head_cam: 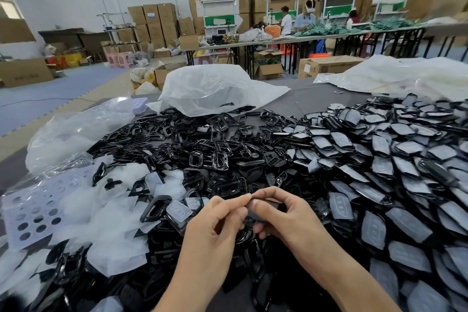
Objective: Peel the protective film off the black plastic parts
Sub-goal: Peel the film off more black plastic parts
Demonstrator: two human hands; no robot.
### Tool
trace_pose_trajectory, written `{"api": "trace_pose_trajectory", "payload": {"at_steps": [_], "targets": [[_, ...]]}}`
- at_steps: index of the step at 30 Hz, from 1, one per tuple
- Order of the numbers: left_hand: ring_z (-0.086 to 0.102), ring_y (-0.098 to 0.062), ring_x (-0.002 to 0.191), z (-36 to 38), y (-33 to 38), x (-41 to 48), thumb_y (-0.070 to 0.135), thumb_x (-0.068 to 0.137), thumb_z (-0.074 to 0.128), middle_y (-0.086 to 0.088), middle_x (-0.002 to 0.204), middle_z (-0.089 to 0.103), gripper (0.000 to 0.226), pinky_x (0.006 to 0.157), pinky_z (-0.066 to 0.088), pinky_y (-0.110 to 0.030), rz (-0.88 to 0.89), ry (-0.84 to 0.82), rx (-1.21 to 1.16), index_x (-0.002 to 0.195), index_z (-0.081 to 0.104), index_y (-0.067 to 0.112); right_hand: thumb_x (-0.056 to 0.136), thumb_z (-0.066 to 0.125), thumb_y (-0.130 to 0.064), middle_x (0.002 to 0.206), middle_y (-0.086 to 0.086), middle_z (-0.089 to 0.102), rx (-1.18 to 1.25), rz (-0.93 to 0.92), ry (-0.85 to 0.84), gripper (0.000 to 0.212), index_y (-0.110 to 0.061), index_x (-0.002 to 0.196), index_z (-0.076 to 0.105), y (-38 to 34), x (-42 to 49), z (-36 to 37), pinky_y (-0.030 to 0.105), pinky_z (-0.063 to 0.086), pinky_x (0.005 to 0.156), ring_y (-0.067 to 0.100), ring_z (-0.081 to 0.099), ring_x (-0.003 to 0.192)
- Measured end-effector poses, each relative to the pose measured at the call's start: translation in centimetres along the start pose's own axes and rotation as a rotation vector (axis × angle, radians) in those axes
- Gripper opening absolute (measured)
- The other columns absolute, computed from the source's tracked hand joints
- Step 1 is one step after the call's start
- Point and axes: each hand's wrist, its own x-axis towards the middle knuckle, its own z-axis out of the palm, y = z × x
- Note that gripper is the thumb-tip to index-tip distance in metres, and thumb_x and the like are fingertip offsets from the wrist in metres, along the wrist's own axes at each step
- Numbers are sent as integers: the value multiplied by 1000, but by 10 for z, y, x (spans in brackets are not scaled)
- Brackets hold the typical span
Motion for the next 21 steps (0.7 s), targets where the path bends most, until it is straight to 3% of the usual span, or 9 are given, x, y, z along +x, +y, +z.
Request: {"api": "trace_pose_trajectory", "payload": {"at_steps": [2, 5, 9, 12, 15, 18, 21], "targets": [[64, -7, 88, -1, 2, -1, 27, 101, 54, 16, 90, 63, 24, 76, 44, -10, 147, 13, 170, 114, 69, 40, 79, 76, -22, 72, 1, 70, -31, -26, 37, 9, -28, 73, 73, -2, -1, 1, 23, 51, 52, 15, 64, 55], [62, -2, 88, 0, 2, -5, 30, 102, 44, 20, 102, 59, 27, 72, 50, -18, 302, -33, 367, 124, 59, 35, 92, 66, -5, 71, 4, 69, 12, -42, 91, 31, -24, 67, 64, 0, 0, 1, 24, 50, 49, 17, 61, 51], [61, -7, 78, 3, 3, -8, 24, 97, 46, 14, 94, 60, 33, 64, 52, -26, 396, -132, 504, 128, 58, 31, 92, 62, -2, 63, 4, 62, 70, -67, 162, 39, -25, 61, 56, 1, 1, -1, 22, 47, 48, 14, 54, 49], [62, -8, 71, 11, 9, -13, 21, 92, 48, 12, 91, 65, 39, 60, 51, -25, 408, -235, 493, 127, 57, 36, 91, 62, -2, 58, 0, 57, 86, -73, 178, 42, -26, 59, 54, 1, 1, -2, 19, 45, 49, 10, 52, 51], [59, -7, 64, 17, 9, -18, 23, 89, 47, 14, 95, 68, 45, 54, 51, -25, 367, -272, 497, 129, 53, 42, 92, 64, -6, 66, 10, 61, 136, -18, 139, 31, -21, 66, 55, 0, 1, -3, 23, 49, 50, 17, 60, 53], [62, -1, 71, 15, 8, -19, 21, 90, 49, 18, 100, 69, 45, 64, 52, -18, 305, -261, 356, 128, 56, 45, 89, 65, -5, 69, 5, 60, 195, 16, 144, 34, -22, 62, 53, 0, 3, -3, 24, 50, 49, 17, 61, 53], [51, 3, 54, 8, 6, -13, 26, 96, 47, 13, 73, 65, 32, 53, 39, -12, 182, -114, 163, 115, 63, 45, 89, 64, -4, 66, 1, 62, 188, 33, 173, 39, -26, 57, 54, -1, 2, 1, 21, 47, 45, 14, 59, 49]]}}
